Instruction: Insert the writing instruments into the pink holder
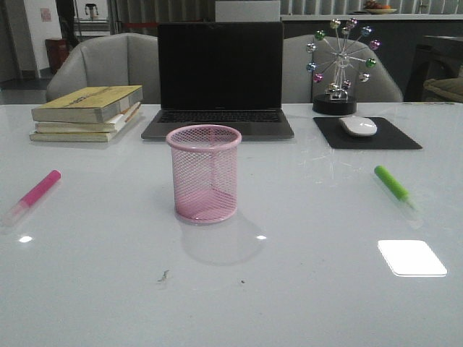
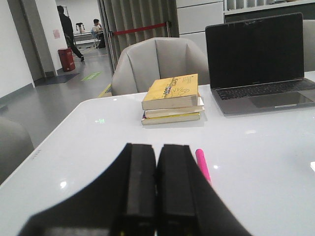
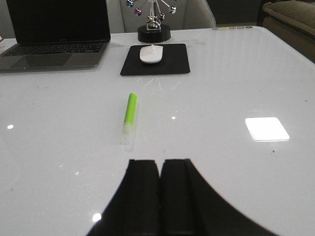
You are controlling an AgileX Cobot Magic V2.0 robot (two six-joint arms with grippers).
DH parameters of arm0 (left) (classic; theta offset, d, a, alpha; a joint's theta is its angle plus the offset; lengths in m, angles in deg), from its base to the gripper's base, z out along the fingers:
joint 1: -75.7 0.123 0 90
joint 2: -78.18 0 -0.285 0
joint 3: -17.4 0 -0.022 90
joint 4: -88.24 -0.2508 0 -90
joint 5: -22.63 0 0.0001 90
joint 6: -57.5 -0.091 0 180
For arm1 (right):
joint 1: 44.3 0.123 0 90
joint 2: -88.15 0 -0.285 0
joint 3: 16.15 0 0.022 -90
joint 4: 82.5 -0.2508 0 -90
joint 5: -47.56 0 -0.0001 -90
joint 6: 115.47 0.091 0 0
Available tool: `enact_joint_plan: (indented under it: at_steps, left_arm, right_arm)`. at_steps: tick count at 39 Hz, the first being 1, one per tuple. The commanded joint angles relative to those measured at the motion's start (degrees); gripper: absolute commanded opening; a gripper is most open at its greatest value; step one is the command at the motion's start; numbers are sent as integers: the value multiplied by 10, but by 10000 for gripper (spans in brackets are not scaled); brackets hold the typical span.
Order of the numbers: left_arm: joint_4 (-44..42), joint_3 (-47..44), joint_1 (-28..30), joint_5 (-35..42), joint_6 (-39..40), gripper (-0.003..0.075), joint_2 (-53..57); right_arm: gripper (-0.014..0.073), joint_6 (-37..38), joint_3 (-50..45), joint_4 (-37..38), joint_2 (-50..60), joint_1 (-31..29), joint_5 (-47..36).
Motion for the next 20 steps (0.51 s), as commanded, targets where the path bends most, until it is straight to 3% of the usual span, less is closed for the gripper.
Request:
enact_joint_plan:
  at_steps: [1, 20]
  left_arm:
    - [15, -3, 1, 47, 3, 99, 12]
    - [15, -3, 1, 47, 3, 99, 12]
  right_arm:
    - [49, -3, -1, 5, 11, -4, -47]
    - [49, -4, -1, 13, 11, -4, -158]
